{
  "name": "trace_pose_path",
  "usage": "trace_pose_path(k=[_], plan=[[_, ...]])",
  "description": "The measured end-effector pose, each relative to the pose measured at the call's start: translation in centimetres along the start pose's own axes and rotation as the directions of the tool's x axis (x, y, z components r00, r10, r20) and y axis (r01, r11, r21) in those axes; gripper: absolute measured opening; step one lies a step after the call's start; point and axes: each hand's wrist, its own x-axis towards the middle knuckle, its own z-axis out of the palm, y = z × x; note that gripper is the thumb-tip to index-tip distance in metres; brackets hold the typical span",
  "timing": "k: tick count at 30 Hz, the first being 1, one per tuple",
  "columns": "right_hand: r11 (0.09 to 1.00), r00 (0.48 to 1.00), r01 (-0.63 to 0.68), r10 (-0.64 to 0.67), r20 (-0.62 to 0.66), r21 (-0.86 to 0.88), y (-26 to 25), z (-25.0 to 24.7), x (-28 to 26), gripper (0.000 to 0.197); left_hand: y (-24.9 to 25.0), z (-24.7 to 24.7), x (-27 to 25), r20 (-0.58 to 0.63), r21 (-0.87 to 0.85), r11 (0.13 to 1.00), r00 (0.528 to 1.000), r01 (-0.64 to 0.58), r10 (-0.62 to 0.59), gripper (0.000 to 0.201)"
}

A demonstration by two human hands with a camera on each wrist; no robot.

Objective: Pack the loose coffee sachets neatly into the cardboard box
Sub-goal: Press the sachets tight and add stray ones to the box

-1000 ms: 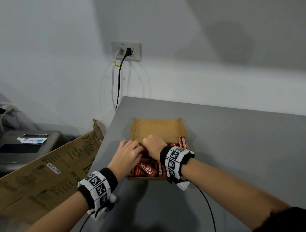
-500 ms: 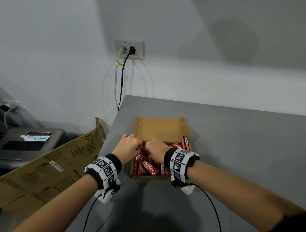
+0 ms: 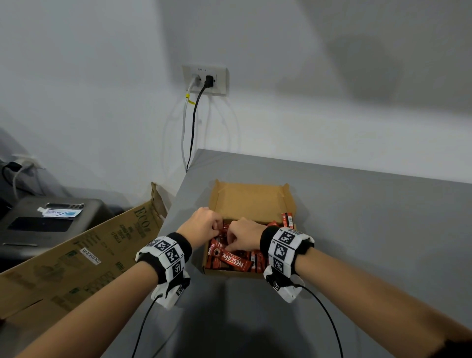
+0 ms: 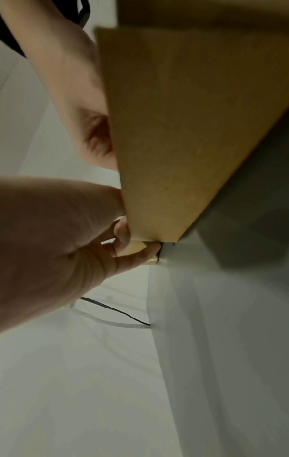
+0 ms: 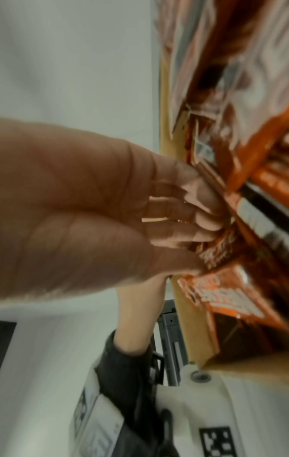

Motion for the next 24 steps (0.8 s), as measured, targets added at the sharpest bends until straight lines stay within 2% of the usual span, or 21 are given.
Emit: trace_pose_path(k=[2,6,9,12,15,18,22,24], plan=[[1.0,0.999,0.031,-0.031,0.021,-0.003,0.0,0.0,-0.2,0.029,0.0,0.1,0.0,0.001,-0.003,1.0,1.0,0.001,-0.001,0.008],[0.996,0.997,0.08,-0.08,0.0,-0.035,-0.2,0.7,-0.4,0.013,-0.1,0.1,0.1,-0.002,-0.036,0.999,1.0,0.019,-0.02,0.008],[0.992,0.993,0.119,-0.118,-0.03,0.032,-0.1,0.5,-0.9,0.016,-0.1,0.0,0.0,0.005,-0.038,0.999,1.0,0.012,-0.012,0.008],[0.964,0.975,0.133,-0.085,-0.207,0.23,0.2,-0.7,-2.2,0.021,-0.1,0.2,0.0,-0.013,-0.049,0.999,1.0,0.004,-0.005,0.01],[0.885,0.926,0.162,0.018,-0.378,0.437,0.9,-1.7,-3.7,0.025,-0.1,0.4,0.1,-0.011,-0.043,0.999,1.0,0.003,-0.004,0.012],[0.805,0.936,0.189,0.025,-0.351,0.562,1.8,-1.7,-4.4,0.011,-0.2,0.3,0.1,0.01,-0.041,0.999,1.0,-0.003,0.003,0.011],[0.716,0.954,0.21,-0.002,-0.298,0.666,2.4,-1.3,-4.5,0.017,0.0,0.2,0.2,0.012,-0.041,0.999,1.0,0.003,-0.003,0.012],[0.688,0.95,0.221,0.007,-0.311,0.691,2.6,-1.1,-4.6,0.011,0.0,0.2,0.1,0.01,-0.042,0.999,1.0,-0.003,0.004,0.009]])
